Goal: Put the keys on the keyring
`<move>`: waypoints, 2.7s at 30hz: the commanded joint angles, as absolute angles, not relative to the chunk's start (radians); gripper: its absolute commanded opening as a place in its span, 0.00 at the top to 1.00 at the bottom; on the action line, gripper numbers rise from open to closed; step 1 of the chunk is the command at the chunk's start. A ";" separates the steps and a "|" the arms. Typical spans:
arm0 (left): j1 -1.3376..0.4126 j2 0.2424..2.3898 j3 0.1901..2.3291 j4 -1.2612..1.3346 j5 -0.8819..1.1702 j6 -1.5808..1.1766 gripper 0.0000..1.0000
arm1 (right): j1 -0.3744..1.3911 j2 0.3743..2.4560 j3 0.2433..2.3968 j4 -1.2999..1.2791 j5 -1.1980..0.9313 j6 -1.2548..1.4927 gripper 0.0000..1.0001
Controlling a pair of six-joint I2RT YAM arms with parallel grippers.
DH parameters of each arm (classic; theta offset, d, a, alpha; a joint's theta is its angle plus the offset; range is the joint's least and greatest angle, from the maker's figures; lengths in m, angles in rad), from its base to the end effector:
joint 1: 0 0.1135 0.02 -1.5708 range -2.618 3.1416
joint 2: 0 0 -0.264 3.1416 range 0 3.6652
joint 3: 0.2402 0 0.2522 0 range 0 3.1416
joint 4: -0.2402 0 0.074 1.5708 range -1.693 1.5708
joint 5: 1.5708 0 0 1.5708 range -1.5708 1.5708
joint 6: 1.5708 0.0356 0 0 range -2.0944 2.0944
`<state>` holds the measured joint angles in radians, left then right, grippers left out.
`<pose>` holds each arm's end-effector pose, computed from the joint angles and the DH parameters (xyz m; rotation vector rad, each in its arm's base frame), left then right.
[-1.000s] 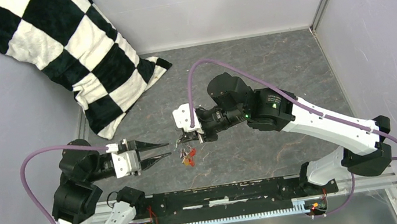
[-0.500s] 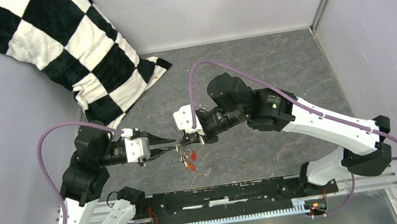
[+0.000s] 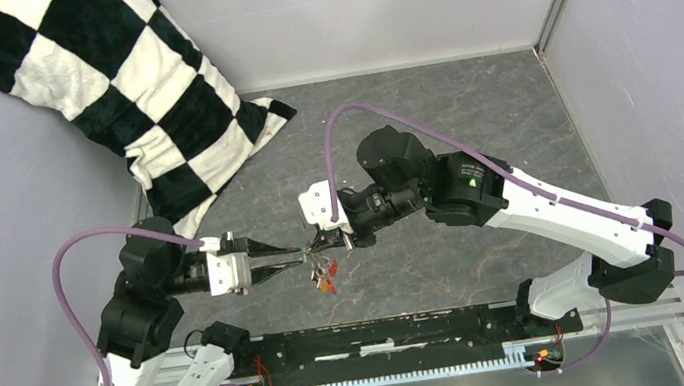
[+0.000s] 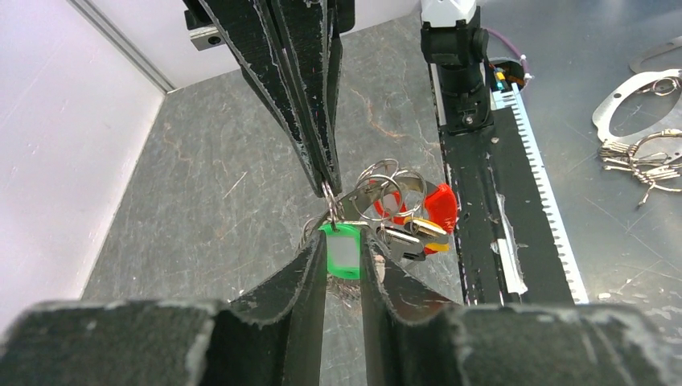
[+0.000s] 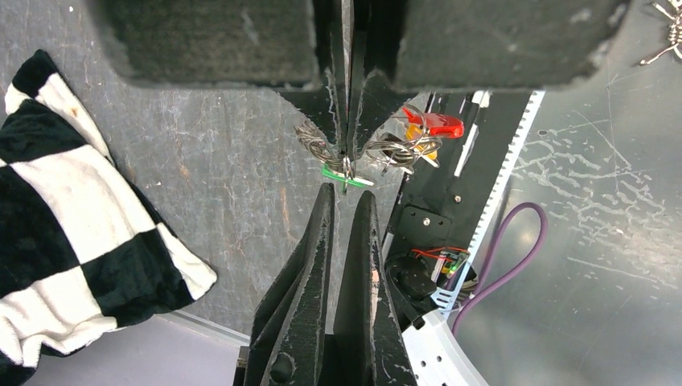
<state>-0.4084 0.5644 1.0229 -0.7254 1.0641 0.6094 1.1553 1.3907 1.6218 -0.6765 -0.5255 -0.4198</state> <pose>0.0593 -0.0596 0.3929 1.4199 1.0563 -0.8218 0.1015 0.2744 0.4426 -1.7102 1.2086 0.9863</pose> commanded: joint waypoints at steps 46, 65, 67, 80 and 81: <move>-0.412 0.552 1.011 -0.703 1.096 0.672 0.98 | 1.150 1.408 1.625 -0.610 -0.601 -0.376 1.00; -0.411 0.421 0.961 -0.776 1.043 0.902 0.98 | 1.107 1.297 1.370 -0.200 -0.691 -0.109 1.00; -0.410 0.419 0.963 -0.803 1.047 0.928 0.98 | 1.104 1.289 1.350 -0.160 -0.695 -0.079 1.00; -0.410 0.403 0.969 -0.882 1.047 1.033 0.98 | 1.081 1.248 1.265 -0.017 -0.694 -0.002 1.00; -0.410 0.403 0.969 -0.882 1.050 1.030 0.98 | 1.080 1.249 1.261 -0.009 -0.693 0.012 1.00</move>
<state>-0.4084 0.4141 0.9638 -0.8391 1.0443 0.9863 1.0950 1.2961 1.2640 -0.1379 -0.6899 -0.0227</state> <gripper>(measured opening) 0.029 0.007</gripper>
